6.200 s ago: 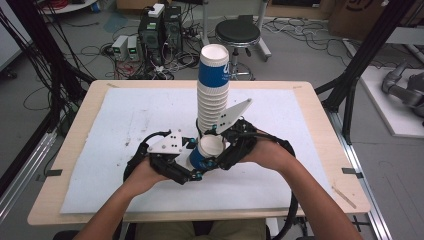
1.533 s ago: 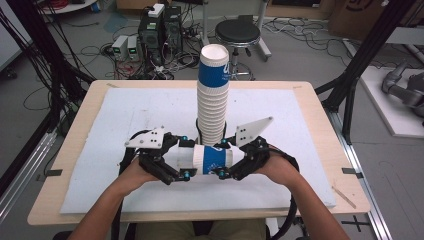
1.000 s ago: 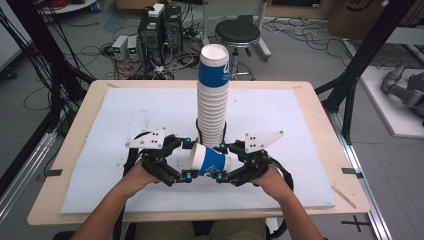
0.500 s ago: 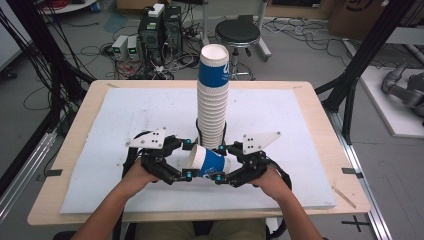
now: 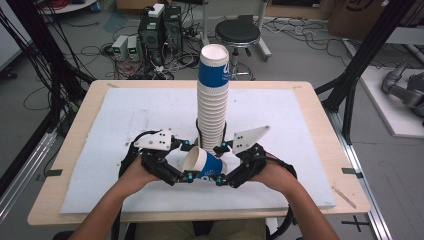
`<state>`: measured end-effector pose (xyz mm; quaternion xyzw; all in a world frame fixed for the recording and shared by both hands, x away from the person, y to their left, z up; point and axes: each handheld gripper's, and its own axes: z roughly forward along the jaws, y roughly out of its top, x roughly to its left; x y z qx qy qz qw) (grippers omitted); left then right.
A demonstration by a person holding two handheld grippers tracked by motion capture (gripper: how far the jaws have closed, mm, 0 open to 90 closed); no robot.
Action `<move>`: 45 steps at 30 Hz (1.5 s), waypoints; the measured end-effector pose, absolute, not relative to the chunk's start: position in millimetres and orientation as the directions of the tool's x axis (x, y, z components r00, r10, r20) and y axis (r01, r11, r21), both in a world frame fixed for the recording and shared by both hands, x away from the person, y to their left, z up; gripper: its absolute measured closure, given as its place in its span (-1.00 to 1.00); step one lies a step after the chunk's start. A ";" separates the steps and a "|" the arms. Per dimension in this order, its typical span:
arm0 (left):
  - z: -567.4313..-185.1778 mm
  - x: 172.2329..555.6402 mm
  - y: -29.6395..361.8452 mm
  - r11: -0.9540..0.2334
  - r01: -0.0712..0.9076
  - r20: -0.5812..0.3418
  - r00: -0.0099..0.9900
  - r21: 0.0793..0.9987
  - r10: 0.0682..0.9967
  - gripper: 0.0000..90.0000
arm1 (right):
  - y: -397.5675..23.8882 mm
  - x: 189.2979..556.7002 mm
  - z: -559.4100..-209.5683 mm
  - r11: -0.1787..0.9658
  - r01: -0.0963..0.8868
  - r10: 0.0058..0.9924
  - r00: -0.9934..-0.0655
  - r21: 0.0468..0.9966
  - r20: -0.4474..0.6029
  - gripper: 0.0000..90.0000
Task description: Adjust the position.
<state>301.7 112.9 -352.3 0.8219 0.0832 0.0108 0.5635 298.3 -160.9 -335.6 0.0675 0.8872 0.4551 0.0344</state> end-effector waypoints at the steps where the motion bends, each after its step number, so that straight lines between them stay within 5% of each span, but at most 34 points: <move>1: -352.1 301.6 112.1 -0.357 0.127 -0.076 0.985 0.925 0.153 -0.57 | -158.1 299.3 -334.1 0.617 0.079 0.146 -0.989 0.783 -0.016 -0.59; 12: -351.5 298.5 104.0 -0.422 0.109 -0.055 0.989 0.900 0.138 -0.57 | -133.0 306.8 -335.6 0.732 0.040 0.053 -0.999 0.680 0.001 -0.53; 26: -348.7 294.0 99.7 -0.445 0.070 -0.021 0.993 0.893 0.114 -0.57 | -128.5 306.4 -339.8 0.741 0.030 0.015 -0.999 0.671 0.028 -0.42; 34: -348.5 294.6 105.9 -0.292 0.083 -0.040 0.988 0.953 0.150 -0.65 | -139.7 308.4 -338.8 0.691 0.040 0.045 -0.999 0.722 0.012 -0.42; 45: -348.0 303.2 131.6 -0.110 0.105 -0.077 0.969 0.988 0.233 -0.66 | -191.7 310.4 -335.7 0.443 0.140 0.197 -0.979 0.886 0.056 -0.42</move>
